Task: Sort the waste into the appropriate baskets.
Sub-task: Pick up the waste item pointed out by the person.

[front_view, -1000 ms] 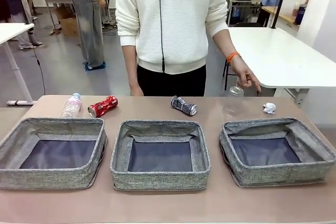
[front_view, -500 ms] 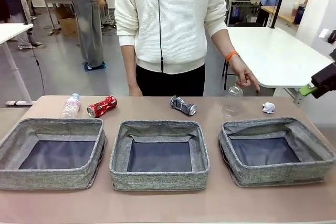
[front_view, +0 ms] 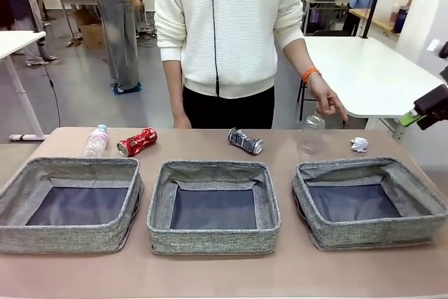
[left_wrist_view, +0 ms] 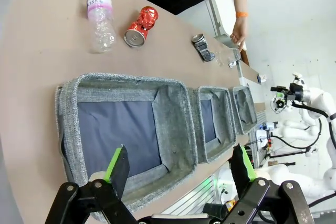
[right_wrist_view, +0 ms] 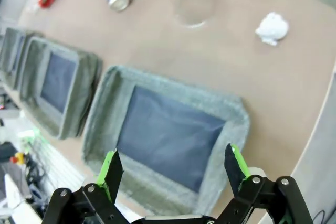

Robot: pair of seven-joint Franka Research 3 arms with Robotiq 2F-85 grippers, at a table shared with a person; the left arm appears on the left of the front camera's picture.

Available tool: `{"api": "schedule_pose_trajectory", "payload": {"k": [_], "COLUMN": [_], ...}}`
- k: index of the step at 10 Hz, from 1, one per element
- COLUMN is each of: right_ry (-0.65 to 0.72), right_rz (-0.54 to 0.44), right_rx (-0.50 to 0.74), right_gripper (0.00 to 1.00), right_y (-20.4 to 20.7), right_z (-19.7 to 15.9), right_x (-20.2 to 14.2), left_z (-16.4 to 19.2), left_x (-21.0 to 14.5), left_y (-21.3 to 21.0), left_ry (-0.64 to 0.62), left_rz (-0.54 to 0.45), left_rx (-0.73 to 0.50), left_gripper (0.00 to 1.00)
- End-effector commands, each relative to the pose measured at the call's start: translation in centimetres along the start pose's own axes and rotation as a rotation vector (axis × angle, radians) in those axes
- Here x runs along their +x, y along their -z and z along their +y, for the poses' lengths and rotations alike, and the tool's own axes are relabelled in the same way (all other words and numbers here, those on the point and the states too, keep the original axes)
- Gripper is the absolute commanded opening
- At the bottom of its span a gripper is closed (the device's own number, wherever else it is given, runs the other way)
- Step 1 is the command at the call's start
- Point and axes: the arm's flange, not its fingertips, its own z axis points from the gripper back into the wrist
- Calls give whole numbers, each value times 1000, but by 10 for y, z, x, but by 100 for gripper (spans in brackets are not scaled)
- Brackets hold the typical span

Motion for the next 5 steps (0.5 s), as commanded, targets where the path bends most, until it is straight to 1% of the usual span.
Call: {"api": "schedule_pose_trajectory", "payload": {"k": [1,2,3,5], "right_ry": [53,75,95,159], "right_rz": [-17,-30,-26,-19], "right_rx": [-188,-287,-332,-368], "right_gripper": [100,100,100,100], "right_y": [28,50,78,128], "right_z": [-7,-12,-15,-20], "right_x": [54,83,101,114], "left_z": [1,1,1,1], "left_x": [2,2,2,2], "left_y": [0,0,0,0], "left_ry": [22,22,22,22], "left_rz": [-13,-13,-13,-13], "left_rx": [-18,-18,-18,-18], "left_gripper": [100,100,100,100]}}
